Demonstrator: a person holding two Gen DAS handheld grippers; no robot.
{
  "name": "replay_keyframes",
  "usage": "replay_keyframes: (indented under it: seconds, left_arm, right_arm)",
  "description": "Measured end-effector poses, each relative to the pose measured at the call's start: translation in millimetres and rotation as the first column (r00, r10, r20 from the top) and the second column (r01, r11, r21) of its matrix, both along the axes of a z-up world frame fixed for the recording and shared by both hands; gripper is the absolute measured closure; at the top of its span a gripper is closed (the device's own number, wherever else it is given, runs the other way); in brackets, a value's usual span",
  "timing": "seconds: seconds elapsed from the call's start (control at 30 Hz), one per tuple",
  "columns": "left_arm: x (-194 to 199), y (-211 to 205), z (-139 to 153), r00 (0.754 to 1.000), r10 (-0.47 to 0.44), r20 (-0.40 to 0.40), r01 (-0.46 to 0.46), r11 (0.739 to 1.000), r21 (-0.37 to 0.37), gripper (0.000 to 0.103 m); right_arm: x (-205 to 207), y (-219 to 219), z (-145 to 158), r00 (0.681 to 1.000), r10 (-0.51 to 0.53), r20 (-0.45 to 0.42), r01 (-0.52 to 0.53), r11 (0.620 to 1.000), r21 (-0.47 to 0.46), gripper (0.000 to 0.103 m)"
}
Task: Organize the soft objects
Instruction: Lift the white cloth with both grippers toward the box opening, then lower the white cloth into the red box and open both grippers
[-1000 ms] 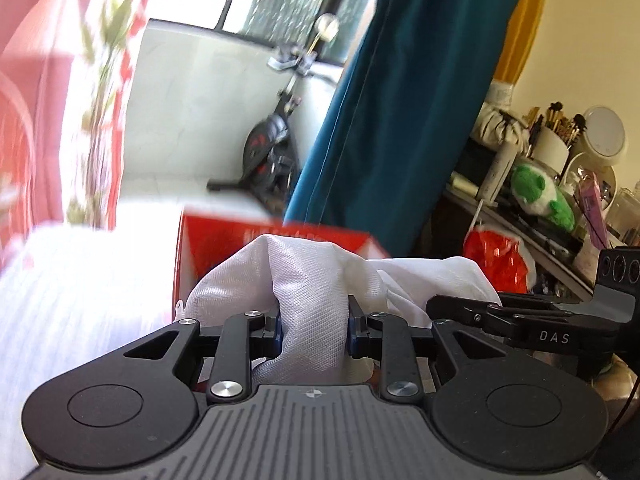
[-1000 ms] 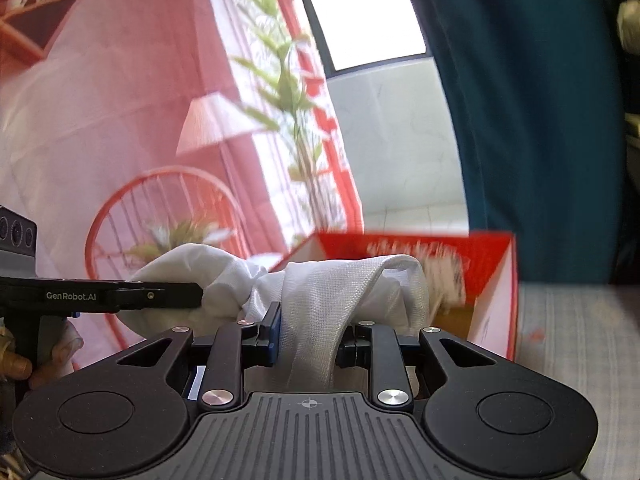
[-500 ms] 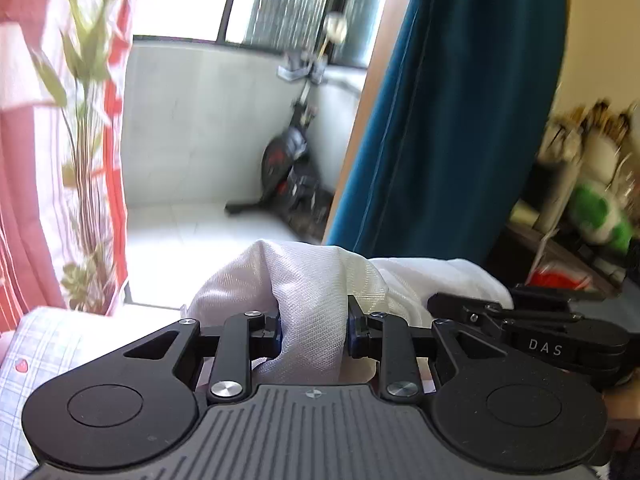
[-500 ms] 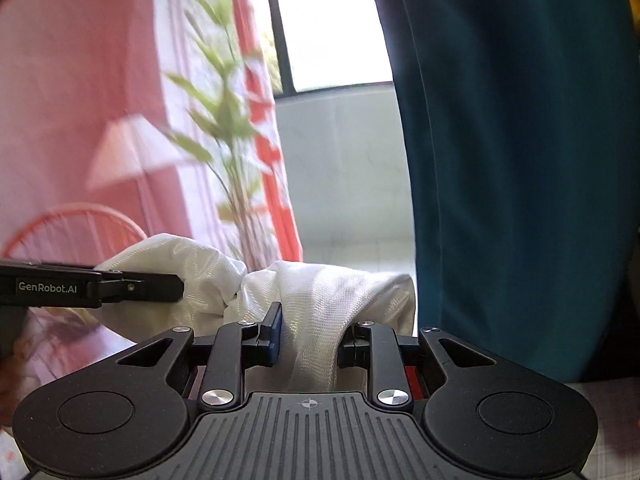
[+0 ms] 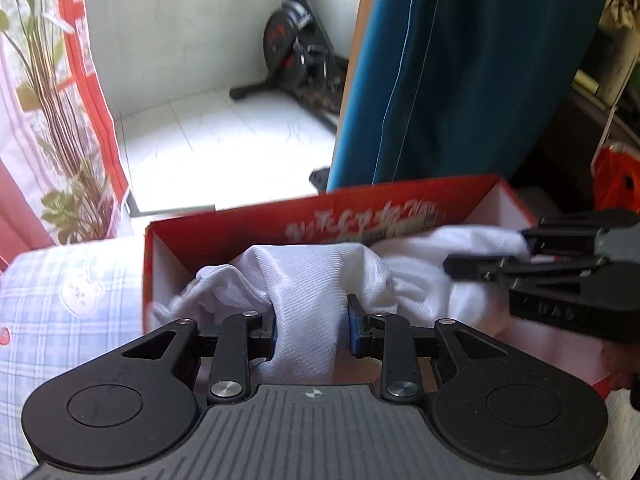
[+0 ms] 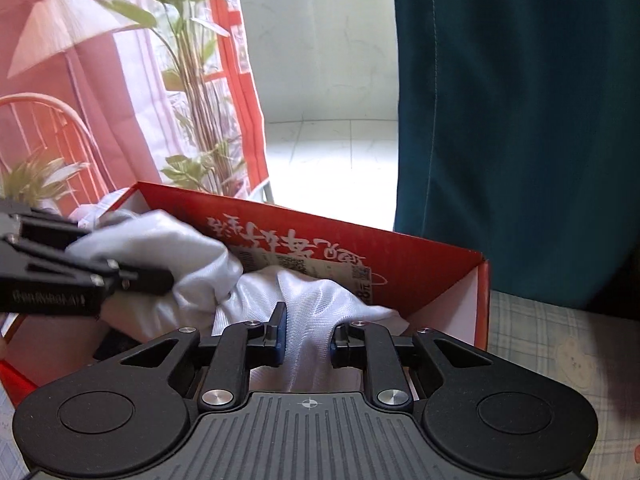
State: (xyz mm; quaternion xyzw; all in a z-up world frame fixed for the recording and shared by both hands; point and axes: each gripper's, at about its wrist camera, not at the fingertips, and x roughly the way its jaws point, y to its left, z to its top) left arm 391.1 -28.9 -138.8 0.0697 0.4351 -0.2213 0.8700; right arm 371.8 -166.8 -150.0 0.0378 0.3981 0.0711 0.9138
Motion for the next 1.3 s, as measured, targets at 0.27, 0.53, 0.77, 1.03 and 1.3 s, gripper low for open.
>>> replay_keyframes:
  seconds: [0.27,0.53,0.77,1.03,1.3]
  left_arm:
    - [2.9,-4.5,-4.8,1.0,-0.013,-0.021,0.013,0.999,0.042,0.064]
    - [-12.8,-1.9,20.7,0.998,0.02,0.063,-0.023,0.999,0.047,0.026]
    - [-56.7,15.0,53.4,0.984,0.029,0.175,-0.024,0.999,-0.029,0.013]
    - [-126.4,33.9,59.7,0.974,0.07,0.216,-0.052,0.995,-0.086,0.01]
    - [-188.3,45.8,26.3,0.985,0.074,0.154,-0.072,0.997,-0.021,0.009]
  right_arm:
    - [13.2,-2.4,-9.5,0.996,-0.02,-0.088,0.021,1.0,0.014,0.085]
    - [-4.1,-5.9,5.8,0.995,-0.1,0.006,0.1,0.994,-0.046,0.055]
    - [-50.3,-5.4,35.1,0.981,-0.107,0.162,0.119,0.991,-0.066,0.018]
    - [-116.5,-24.4,61.6,0.945,-0.153,0.29,0.148,0.988,0.042,0.001]
    - [-177.5,-26.8,54.1,0.943,-0.112,0.313,0.108,0.994,0.03,0.001]
